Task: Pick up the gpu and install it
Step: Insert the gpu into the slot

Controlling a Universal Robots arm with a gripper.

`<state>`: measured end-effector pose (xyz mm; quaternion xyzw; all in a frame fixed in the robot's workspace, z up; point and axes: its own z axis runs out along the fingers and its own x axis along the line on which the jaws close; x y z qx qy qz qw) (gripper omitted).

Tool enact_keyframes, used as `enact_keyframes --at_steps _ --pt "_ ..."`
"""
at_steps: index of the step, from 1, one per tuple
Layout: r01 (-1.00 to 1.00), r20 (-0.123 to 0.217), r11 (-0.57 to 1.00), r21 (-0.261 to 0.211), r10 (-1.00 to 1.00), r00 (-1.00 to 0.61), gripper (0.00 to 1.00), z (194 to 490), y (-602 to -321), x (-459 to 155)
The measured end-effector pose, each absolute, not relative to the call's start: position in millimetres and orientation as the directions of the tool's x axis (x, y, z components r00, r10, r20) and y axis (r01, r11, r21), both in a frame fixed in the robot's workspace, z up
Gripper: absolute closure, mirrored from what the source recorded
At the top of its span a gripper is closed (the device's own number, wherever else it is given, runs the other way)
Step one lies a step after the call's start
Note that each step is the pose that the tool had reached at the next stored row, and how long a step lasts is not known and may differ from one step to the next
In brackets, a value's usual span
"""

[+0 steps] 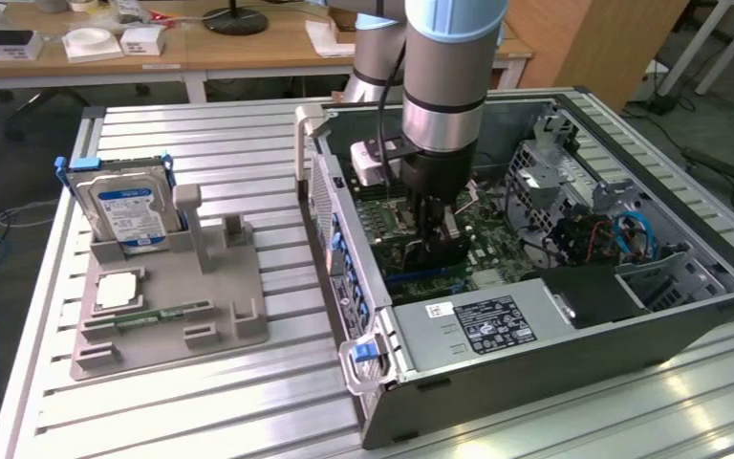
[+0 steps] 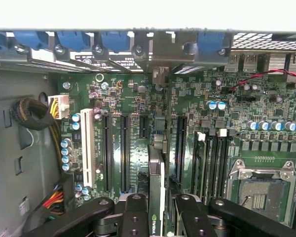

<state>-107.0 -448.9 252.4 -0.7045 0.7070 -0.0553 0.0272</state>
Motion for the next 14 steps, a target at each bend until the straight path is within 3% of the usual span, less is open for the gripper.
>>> enact_keyframes --at_steps 14 --pt "-0.993 0.040 0.001 -0.116 -0.999 -0.006 0.74 250.7 -446.5 -107.0"
